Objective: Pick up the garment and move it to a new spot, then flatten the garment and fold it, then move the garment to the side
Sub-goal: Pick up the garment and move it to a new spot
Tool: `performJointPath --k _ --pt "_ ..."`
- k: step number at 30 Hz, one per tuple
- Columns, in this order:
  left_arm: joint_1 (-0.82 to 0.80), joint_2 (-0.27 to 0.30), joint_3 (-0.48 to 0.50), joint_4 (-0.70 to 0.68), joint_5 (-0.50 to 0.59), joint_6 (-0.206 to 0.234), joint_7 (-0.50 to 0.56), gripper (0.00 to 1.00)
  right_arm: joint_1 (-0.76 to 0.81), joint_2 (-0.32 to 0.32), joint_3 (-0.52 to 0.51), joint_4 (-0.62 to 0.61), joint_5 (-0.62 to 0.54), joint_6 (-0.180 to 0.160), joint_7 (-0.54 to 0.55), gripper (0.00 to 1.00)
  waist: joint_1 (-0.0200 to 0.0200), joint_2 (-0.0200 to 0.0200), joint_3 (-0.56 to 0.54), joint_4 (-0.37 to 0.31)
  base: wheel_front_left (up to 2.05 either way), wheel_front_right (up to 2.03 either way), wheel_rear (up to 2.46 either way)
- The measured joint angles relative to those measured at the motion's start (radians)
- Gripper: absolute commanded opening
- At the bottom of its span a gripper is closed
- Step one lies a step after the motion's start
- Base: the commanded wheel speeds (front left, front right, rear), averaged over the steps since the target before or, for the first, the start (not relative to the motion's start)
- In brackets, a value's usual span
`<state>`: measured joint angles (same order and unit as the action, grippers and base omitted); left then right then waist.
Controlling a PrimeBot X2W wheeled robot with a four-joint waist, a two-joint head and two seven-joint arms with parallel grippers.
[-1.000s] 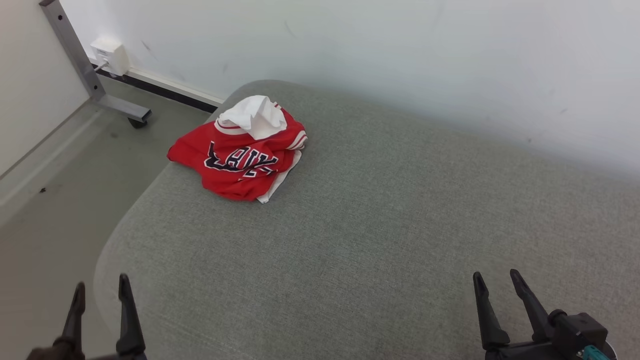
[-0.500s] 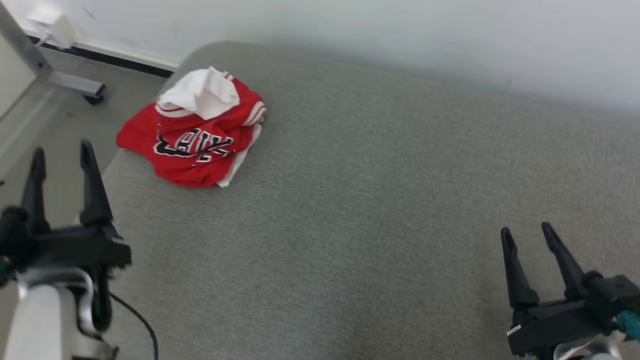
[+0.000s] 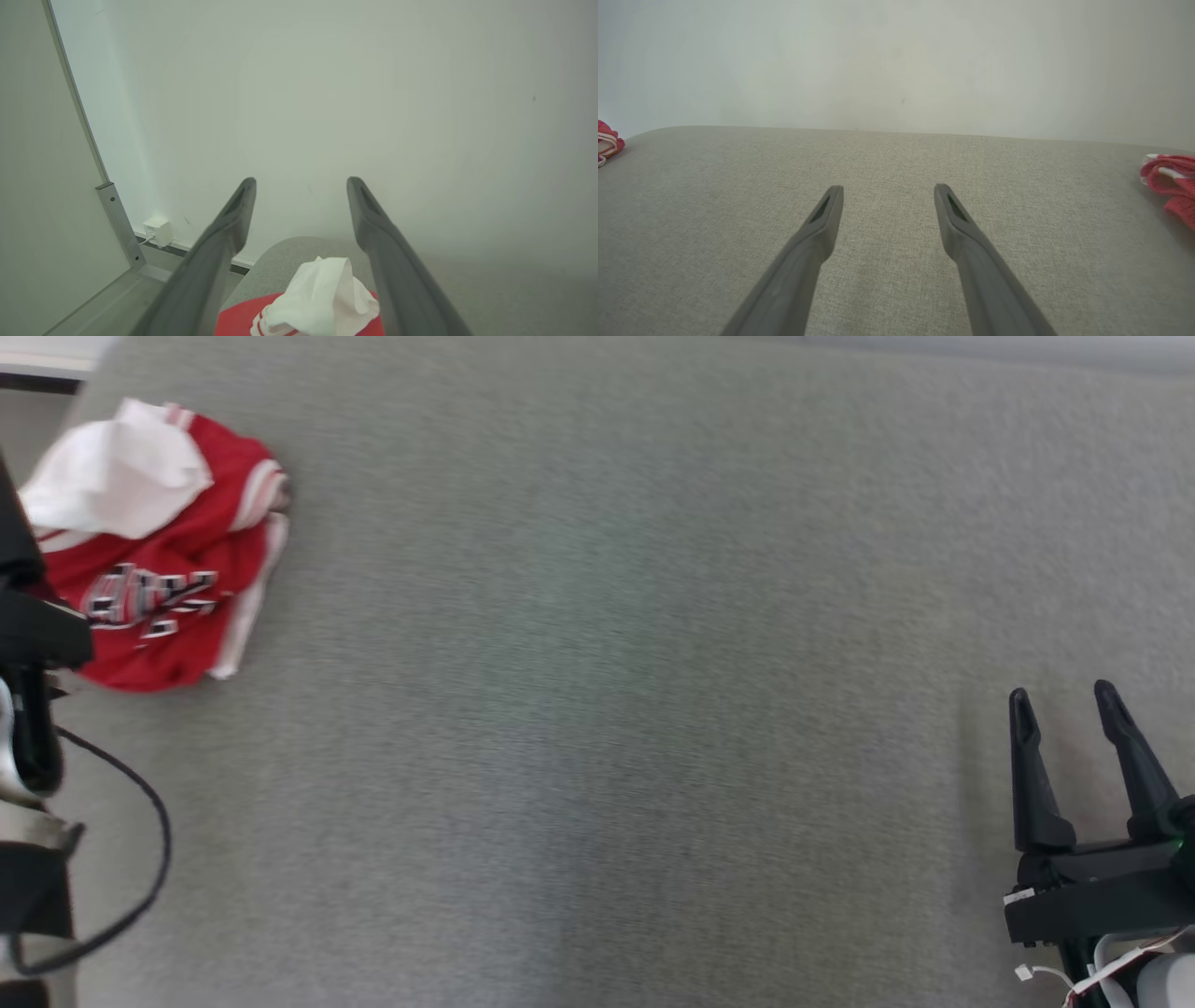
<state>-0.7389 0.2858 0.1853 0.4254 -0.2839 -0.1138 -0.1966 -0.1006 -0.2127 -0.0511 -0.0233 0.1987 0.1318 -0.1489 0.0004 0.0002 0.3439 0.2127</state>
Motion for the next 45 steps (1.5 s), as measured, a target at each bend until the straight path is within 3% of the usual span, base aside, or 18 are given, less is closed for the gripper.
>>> performJointPath --k 10,23,24,25,27,31,37,45 --pt "-0.088 0.085 -0.012 0.281 0.002 0.002 0.095 1.00 -0.017 0.002 -0.026 -0.026 -0.008 0.000 0.001 1.00 -0.0002 0.0000 0.101 -0.126 0.00 0.00 0.00" --pt "-0.151 0.123 -0.039 0.563 -0.048 -0.006 0.411 1.00 -0.027 0.009 -0.021 -0.030 -0.013 0.000 0.008 1.00 -0.0005 -0.0001 0.109 -0.174 0.00 0.00 0.00" --pt "-0.158 0.124 -0.042 0.574 -0.054 -0.006 0.430 0.82 -0.027 0.010 -0.019 -0.030 -0.015 0.000 0.008 1.00 -0.0005 -0.0001 0.107 -0.176 0.00 0.00 0.00" --pt "-0.166 0.126 -0.044 0.585 -0.055 -0.006 0.443 0.37 -0.029 0.010 -0.016 -0.029 -0.015 0.000 0.008 1.00 -0.0005 -0.0001 0.106 -0.178 0.00 0.00 0.00" --pt "-0.169 0.127 -0.046 0.597 -0.058 -0.003 0.461 0.00 -0.033 0.011 -0.012 -0.028 -0.015 0.000 0.008 1.00 -0.0006 -0.0002 0.104 -0.183 0.00 0.00 0.00" --pt "-0.170 0.124 -0.057 0.596 -0.055 0.002 0.435 0.00 -0.039 0.014 -0.011 -0.023 -0.014 0.000 0.007 1.00 -0.0005 -0.0002 0.097 -0.192 0.00 0.00 0.00" --pt "-0.177 0.130 -0.062 0.552 -0.027 0.053 0.261 0.00 -0.042 0.025 -0.003 0.007 -0.012 0.000 -0.010 1.00 -0.0004 -0.0001 0.068 -0.198 0.00 0.00 0.00" --pt "-0.267 0.148 -0.112 0.434 0.005 0.032 0.104 0.00 -0.043 0.061 0.021 0.074 -0.006 0.000 -0.040 1.00 -0.0005 -0.0001 -0.008 -0.205 0.00 0.00 0.00"
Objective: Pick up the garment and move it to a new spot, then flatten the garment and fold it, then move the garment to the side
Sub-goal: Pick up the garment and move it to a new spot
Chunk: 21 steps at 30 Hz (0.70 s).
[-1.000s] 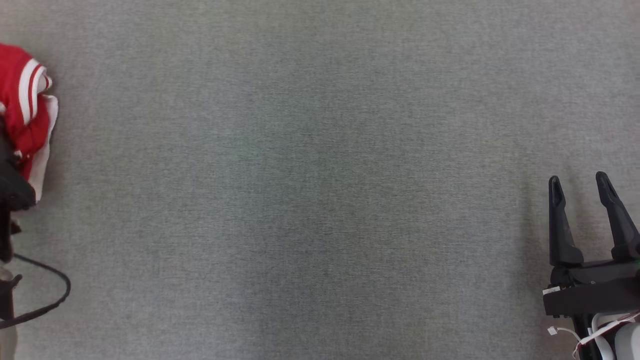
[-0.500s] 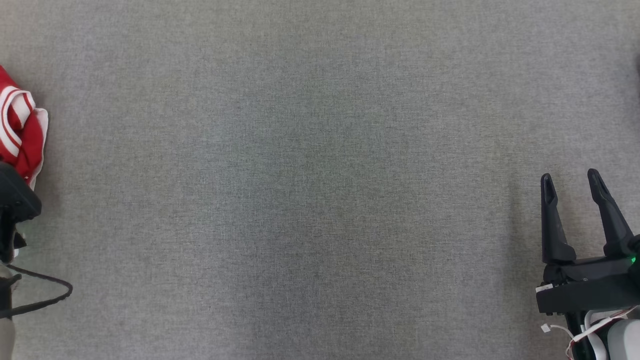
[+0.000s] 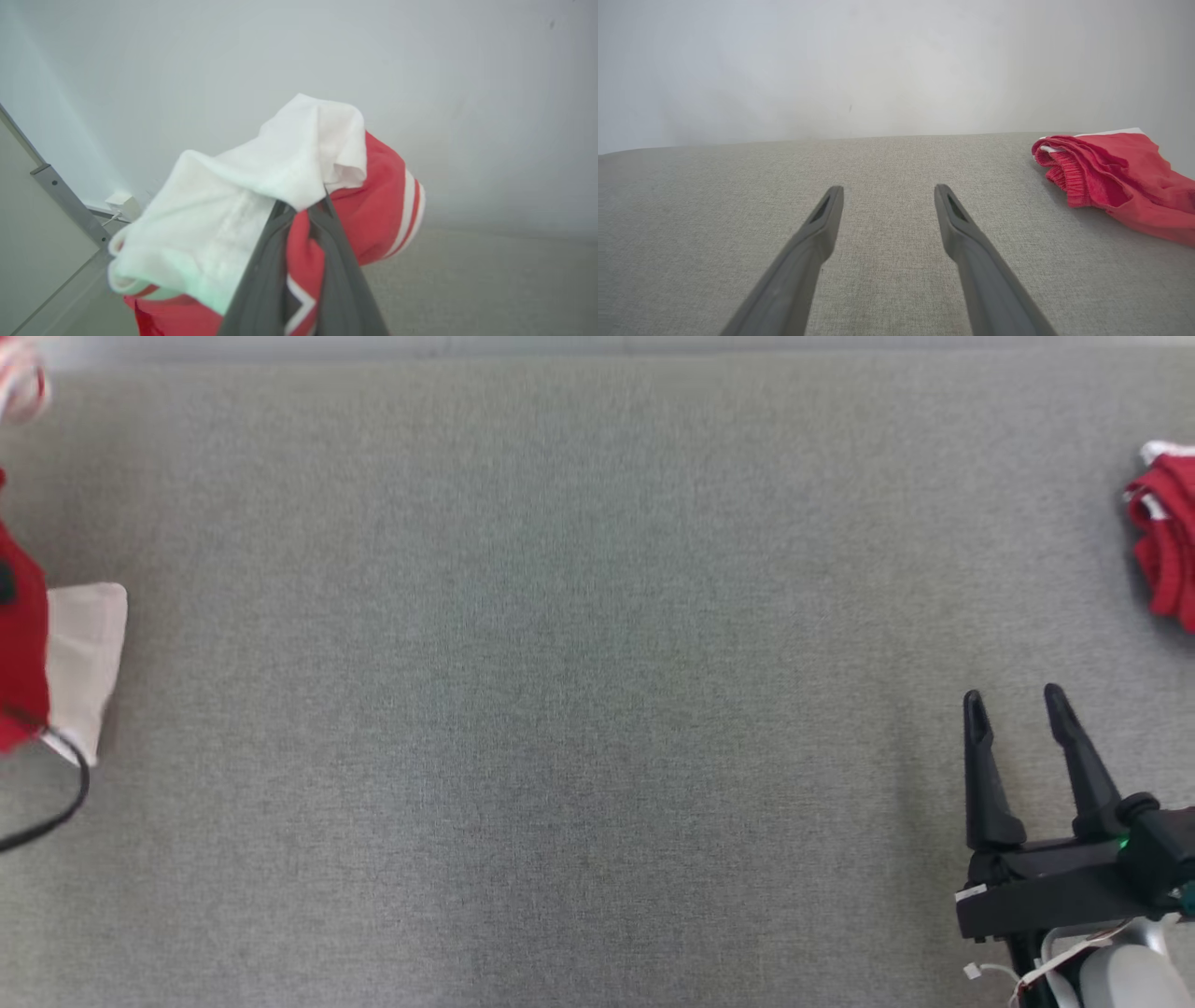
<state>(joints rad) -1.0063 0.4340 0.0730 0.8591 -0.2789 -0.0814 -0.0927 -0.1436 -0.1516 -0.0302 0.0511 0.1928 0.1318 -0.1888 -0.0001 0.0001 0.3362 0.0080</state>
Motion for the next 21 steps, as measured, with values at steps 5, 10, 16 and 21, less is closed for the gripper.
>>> performJointPath --k 5,10,16,21 --pt "-0.077 -0.022 -0.067 -0.113 0.025 -0.022 -0.004 0.00 0.000 0.021 0.012 0.048 0.013 0.000 -0.025 1.00 0.0000 -0.0001 -0.052 -0.015 0.00 0.00 0.00" --pt "-0.148 -0.080 -0.143 -0.245 0.029 -0.034 0.041 0.00 0.000 0.045 0.021 0.091 0.025 0.000 -0.048 1.00 0.0000 -0.0001 -0.085 -0.058 0.00 0.00 0.00" --pt "-0.197 -0.167 -0.228 -0.355 0.012 -0.042 0.098 0.00 -0.005 0.067 0.021 0.131 0.037 0.000 -0.064 1.00 0.0000 -0.0001 -0.108 -0.132 0.00 0.00 0.00" --pt "-0.208 -0.267 -0.277 -0.375 -0.025 -0.042 0.121 0.00 -0.010 0.079 0.017 0.160 0.045 0.000 -0.070 1.00 0.0001 -0.0001 -0.119 -0.204 0.00 0.00 0.00"
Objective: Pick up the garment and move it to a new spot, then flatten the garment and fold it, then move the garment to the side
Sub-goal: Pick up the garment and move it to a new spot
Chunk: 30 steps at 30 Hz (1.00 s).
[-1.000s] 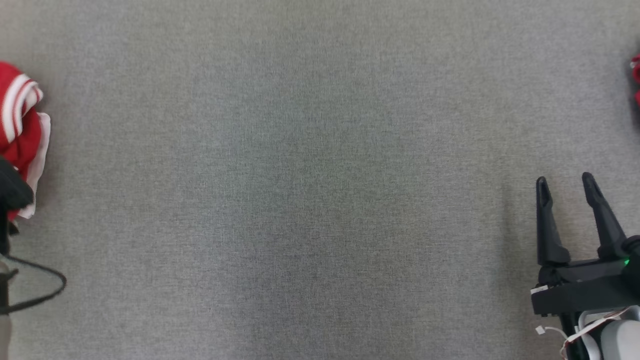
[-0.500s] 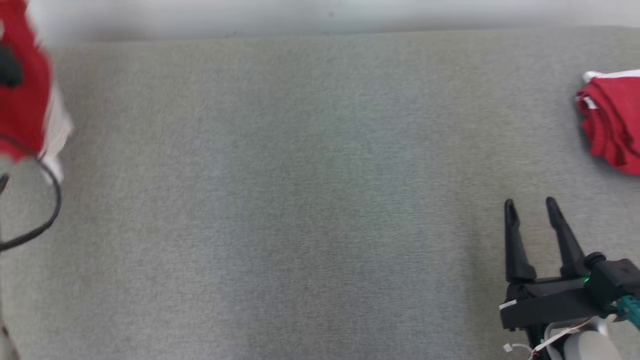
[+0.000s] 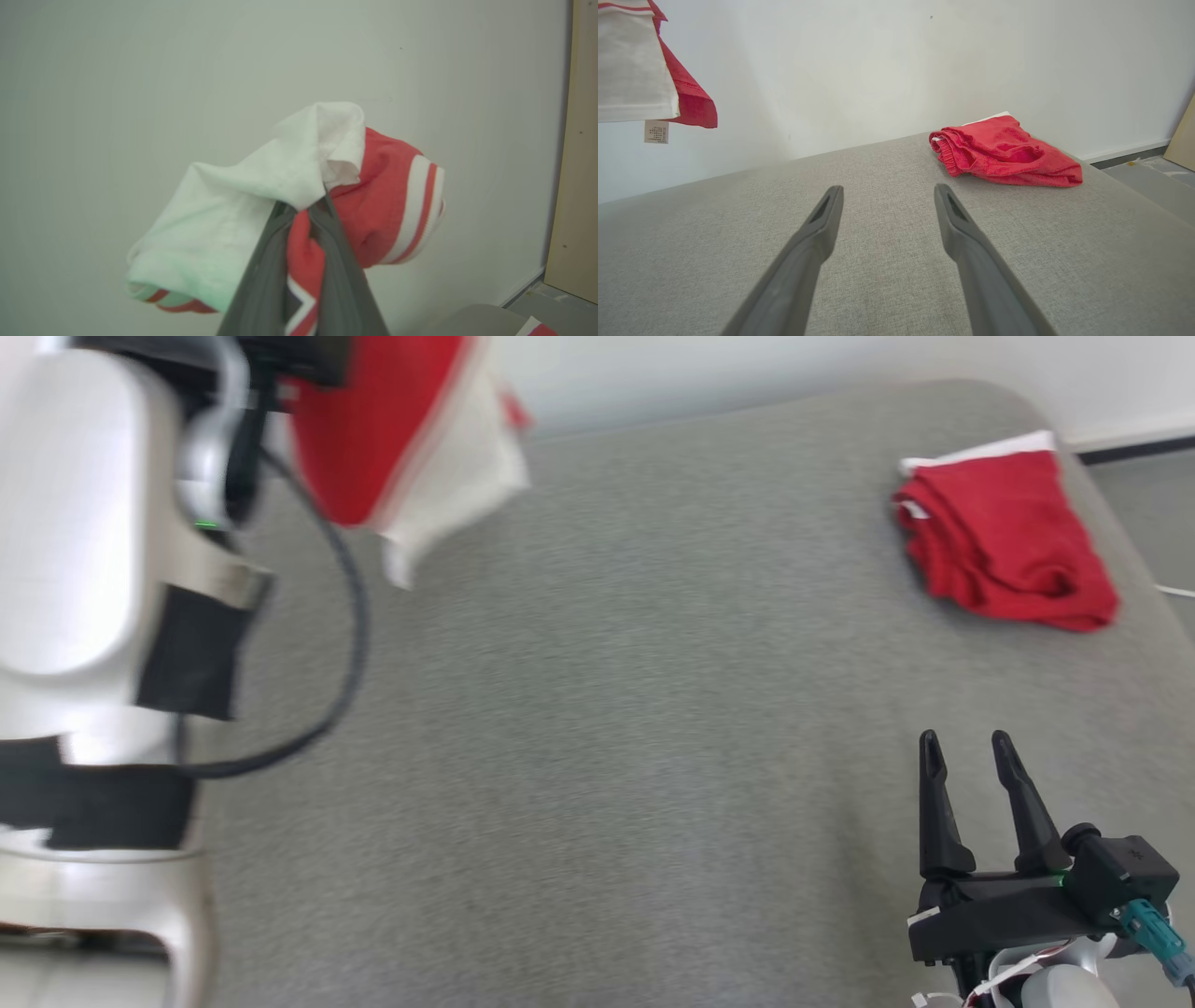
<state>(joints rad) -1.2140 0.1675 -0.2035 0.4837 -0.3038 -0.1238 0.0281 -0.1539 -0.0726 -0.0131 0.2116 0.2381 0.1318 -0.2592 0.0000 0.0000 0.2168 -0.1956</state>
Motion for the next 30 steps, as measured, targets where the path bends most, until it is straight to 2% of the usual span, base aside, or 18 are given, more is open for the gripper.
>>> performJointPath --k 5,11,18,21,26,27,28,29,30 --pt "0.011 -0.080 -0.057 -0.001 -0.018 0.000 -0.010 0.00 -0.001 0.009 -0.005 0.005 0.007 0.000 -0.001 1.00 0.0000 0.0000 -0.005 -0.068 0.00 0.00 0.00" --pt "0.141 -0.111 -0.117 -0.007 -0.076 0.019 -0.050 0.00 0.008 0.015 -0.021 -0.002 0.008 0.000 -0.002 1.00 0.0000 0.0000 0.001 -0.118 0.00 0.00 0.00" --pt "0.335 -0.117 -0.182 0.008 -0.149 0.046 -0.093 0.00 0.012 0.018 -0.035 -0.005 -0.003 0.000 -0.002 1.00 0.0000 0.0000 0.007 -0.094 0.00 0.00 0.00" --pt "0.422 -0.116 -0.206 0.017 -0.175 0.072 -0.124 0.00 0.012 0.018 -0.030 -0.004 -0.010 0.000 -0.002 1.00 0.0000 0.0000 0.008 -0.073 0.00 0.00 0.00" --pt "0.562 -0.101 -0.204 0.057 -0.190 0.098 -0.169 0.00 0.011 0.016 -0.018 0.000 -0.012 0.000 -0.002 1.00 0.0000 0.0000 0.010 -0.039 0.00 0.00 0.00" --pt "0.585 -0.094 -0.197 0.065 -0.194 0.101 -0.180 0.04 0.011 0.015 -0.016 0.002 -0.012 0.000 -0.002 1.00 0.0000 0.0000 0.010 -0.033 0.00 0.00 0.00" --pt "0.605 -0.088 -0.193 0.070 -0.196 0.105 -0.191 0.80 0.011 0.013 -0.015 0.003 -0.013 0.000 -0.002 1.00 0.0000 0.0000 0.011 -0.028 0.00 0.00 0.00" --pt "0.622 -0.081 -0.192 0.073 -0.196 0.105 -0.203 1.00 0.011 0.011 -0.015 0.004 -0.012 0.000 -0.002 1.00 0.0000 0.0000 0.011 -0.023 0.00 0.00 0.00" --pt "0.634 -0.073 -0.194 0.077 -0.194 0.106 -0.211 1.00 0.011 0.008 -0.016 0.005 -0.012 0.000 -0.002 1.00 0.0000 0.0000 0.011 -0.018 0.00 0.00 0.00"
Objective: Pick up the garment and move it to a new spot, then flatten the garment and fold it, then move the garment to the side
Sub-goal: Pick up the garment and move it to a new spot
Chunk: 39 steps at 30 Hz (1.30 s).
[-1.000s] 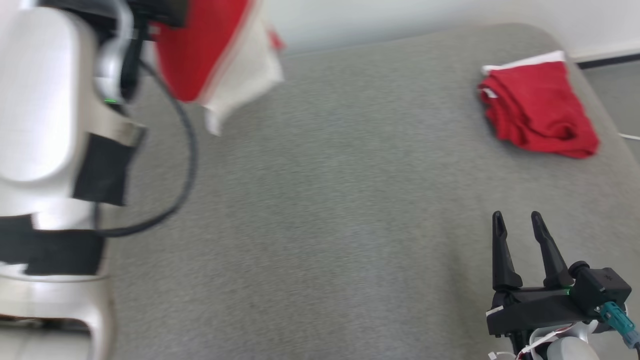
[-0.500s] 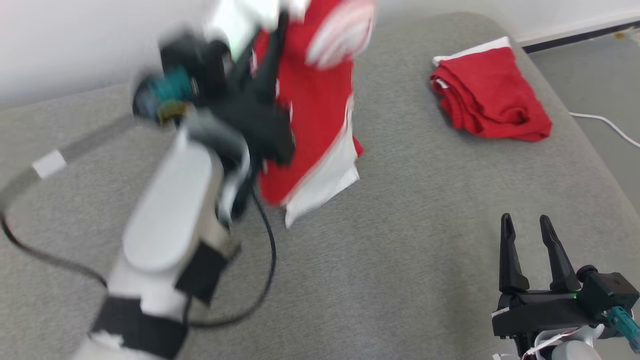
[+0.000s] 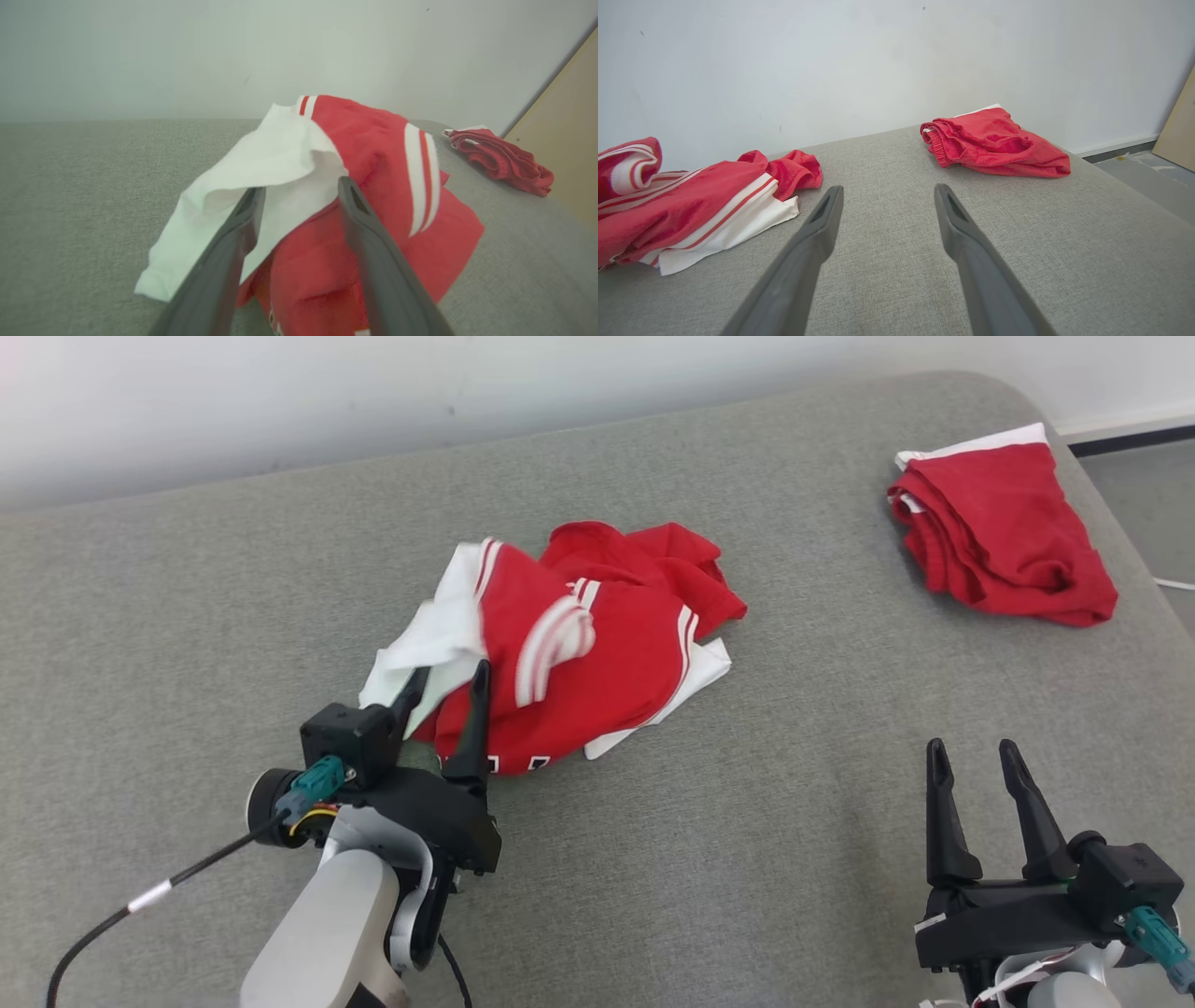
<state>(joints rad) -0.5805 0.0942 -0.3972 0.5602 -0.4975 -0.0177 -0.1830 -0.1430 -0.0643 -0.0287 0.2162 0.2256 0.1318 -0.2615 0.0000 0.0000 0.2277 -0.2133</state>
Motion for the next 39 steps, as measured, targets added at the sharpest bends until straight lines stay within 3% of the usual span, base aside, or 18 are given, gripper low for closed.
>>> performJointPath --k 11,20,39 --pt "0.080 0.050 0.047 -0.146 0.064 0.008 -0.077 1.00 0.021 -0.026 -0.009 -0.004 -0.009 0.000 0.000 1.00 0.0000 0.0000 -0.042 0.076 0.00 0.00 0.00" --pt "0.232 0.100 0.167 -0.331 0.131 0.019 -0.080 1.00 0.043 -0.039 -0.002 -0.007 -0.017 0.000 0.000 1.00 0.0000 0.0000 -0.100 0.143 0.00 0.00 0.00" --pt "0.562 0.065 0.290 -0.465 0.202 -0.019 -0.079 1.00 0.089 -0.049 -0.002 -0.011 -0.020 0.000 0.015 1.00 0.0000 0.0000 -0.164 0.196 0.00 0.00 0.00"
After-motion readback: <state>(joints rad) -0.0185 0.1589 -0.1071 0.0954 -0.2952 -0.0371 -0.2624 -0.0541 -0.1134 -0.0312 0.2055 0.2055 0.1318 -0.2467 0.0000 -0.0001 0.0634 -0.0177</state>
